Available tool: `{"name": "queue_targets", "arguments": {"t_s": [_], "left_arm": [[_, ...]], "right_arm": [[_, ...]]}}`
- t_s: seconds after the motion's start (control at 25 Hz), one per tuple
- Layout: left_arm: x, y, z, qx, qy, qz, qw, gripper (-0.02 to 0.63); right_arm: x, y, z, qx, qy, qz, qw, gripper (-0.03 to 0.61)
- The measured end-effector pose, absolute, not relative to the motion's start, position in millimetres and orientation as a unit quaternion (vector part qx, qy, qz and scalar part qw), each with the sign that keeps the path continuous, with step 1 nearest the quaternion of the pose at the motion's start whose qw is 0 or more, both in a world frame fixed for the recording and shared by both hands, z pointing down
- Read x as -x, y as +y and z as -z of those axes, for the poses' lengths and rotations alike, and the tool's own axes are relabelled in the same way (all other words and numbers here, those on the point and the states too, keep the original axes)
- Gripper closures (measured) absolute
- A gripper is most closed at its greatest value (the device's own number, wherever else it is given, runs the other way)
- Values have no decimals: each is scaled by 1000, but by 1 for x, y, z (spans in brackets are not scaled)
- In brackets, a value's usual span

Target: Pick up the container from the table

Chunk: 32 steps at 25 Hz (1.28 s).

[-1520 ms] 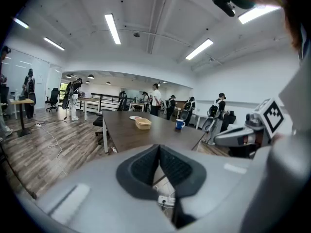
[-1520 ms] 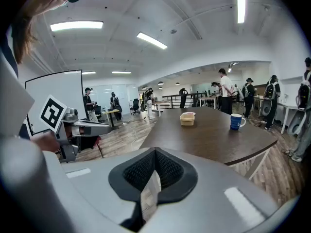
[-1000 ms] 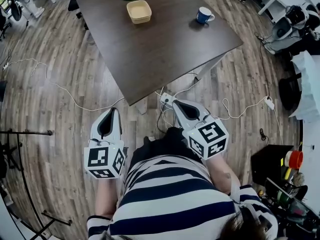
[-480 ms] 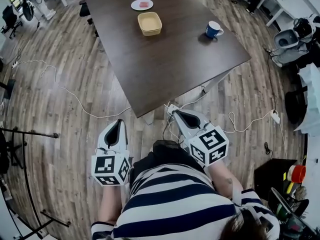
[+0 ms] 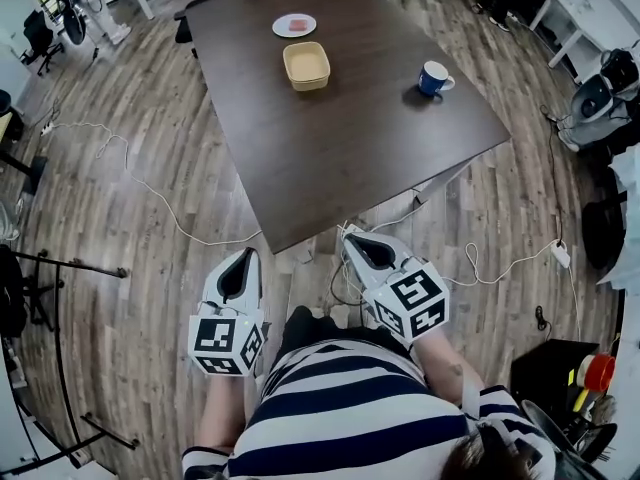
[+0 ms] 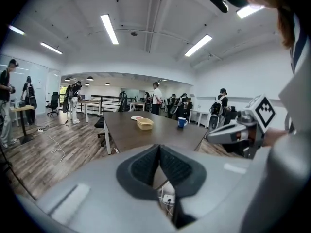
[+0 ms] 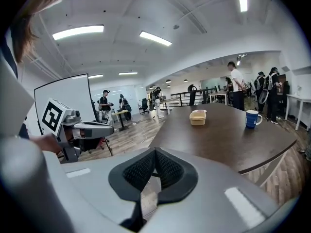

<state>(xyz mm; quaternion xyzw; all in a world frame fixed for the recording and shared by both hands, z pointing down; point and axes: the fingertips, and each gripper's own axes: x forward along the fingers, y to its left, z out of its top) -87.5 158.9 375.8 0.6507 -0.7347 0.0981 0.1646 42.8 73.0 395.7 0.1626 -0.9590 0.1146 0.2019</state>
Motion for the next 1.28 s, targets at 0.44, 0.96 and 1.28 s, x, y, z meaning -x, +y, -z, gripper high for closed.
{"name": "queue_targets", "arguments": {"t_s": [0.44, 0.96, 1.28], "left_arm": [[64, 119, -375, -663, -723, -137, 139, 614], [103, 71, -376, -698, -691, -144, 119, 614], [155, 22, -383, -745, -634, -164, 126, 614]], "right_arm": [[-56, 54, -409, -148, -961, -128, 195, 583], [-25, 12, -416, -184, -955, -127, 195, 583], [27, -29, -420, -225, -941, -148, 205, 583]]}}
